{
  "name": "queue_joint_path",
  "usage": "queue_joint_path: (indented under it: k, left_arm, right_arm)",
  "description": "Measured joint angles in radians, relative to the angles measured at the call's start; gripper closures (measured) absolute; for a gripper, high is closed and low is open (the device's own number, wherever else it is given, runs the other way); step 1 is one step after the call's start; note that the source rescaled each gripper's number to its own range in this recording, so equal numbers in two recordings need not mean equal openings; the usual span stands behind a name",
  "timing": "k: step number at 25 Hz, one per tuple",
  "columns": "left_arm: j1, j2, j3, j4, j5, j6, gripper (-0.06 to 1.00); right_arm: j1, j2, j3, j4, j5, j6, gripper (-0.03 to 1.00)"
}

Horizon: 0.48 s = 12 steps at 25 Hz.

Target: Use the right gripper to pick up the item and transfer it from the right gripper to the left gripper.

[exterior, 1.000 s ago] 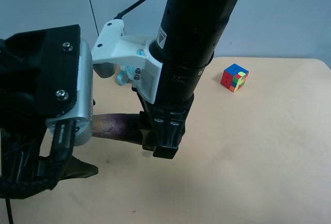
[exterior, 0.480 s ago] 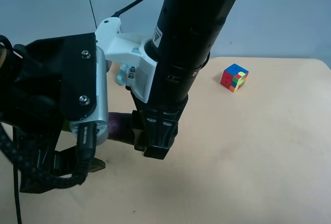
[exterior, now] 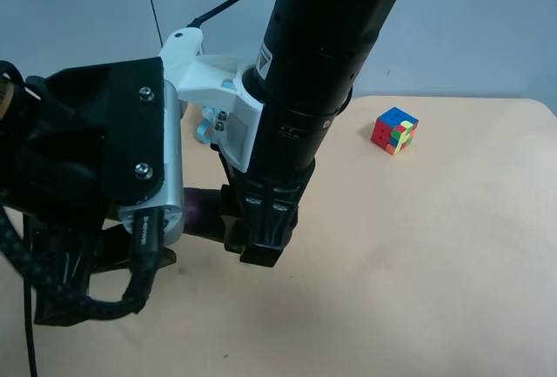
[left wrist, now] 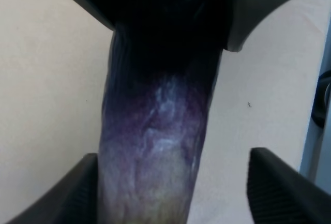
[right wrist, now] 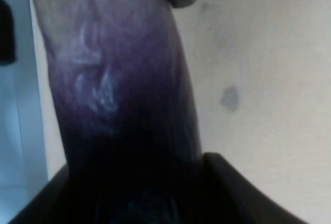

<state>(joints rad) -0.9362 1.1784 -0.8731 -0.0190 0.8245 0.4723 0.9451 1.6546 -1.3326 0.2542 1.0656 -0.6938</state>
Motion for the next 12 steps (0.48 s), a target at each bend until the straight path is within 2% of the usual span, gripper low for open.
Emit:
queue_joint_path:
  k: [7,12]
  left_arm:
    - [0.000,0.000,0.000,0.019,-0.013,0.011,0.94]
    - [0.000,0.000,0.000,0.019,-0.017,0.022,0.94]
  right_arm:
    - [0.000,0.000,0.000,0.009,0.010,0.003,0.97]
    - [0.000,0.000,0.000,0.007,0.010,0.003,0.97]
